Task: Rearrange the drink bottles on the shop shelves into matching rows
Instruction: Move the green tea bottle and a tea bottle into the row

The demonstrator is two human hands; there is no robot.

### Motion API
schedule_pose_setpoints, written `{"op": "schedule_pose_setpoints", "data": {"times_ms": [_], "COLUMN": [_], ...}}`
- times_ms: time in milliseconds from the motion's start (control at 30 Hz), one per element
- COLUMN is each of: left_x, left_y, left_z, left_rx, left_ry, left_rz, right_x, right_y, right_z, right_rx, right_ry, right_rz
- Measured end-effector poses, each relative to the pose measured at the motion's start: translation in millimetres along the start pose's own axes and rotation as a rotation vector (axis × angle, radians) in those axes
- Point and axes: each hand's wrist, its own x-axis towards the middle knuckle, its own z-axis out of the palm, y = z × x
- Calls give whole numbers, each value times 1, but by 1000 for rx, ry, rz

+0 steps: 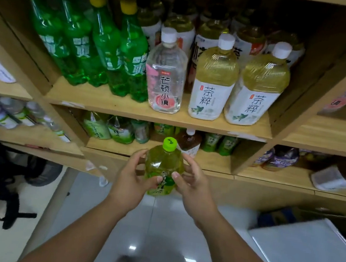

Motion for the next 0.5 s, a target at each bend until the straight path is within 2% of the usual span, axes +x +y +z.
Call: {"op": "schedule_pose_setpoints", "data": {"times_ms": [133, 333, 500], "left_x": [34, 93, 140], "left_y": [-28, -85, -125], "left_z": [-10, 3, 13], "left_rx": [48, 56, 32], "left_ry": [-32, 6, 10], "left_rz": [35, 81, 149], "right_x": [25, 87, 131], "right_y": [24, 79, 115], "right_z": [17, 33, 56], "right_rx": [-27, -140, -236], "right_ry": [28, 57, 138], "right_rz": [-9, -53, -166]}}
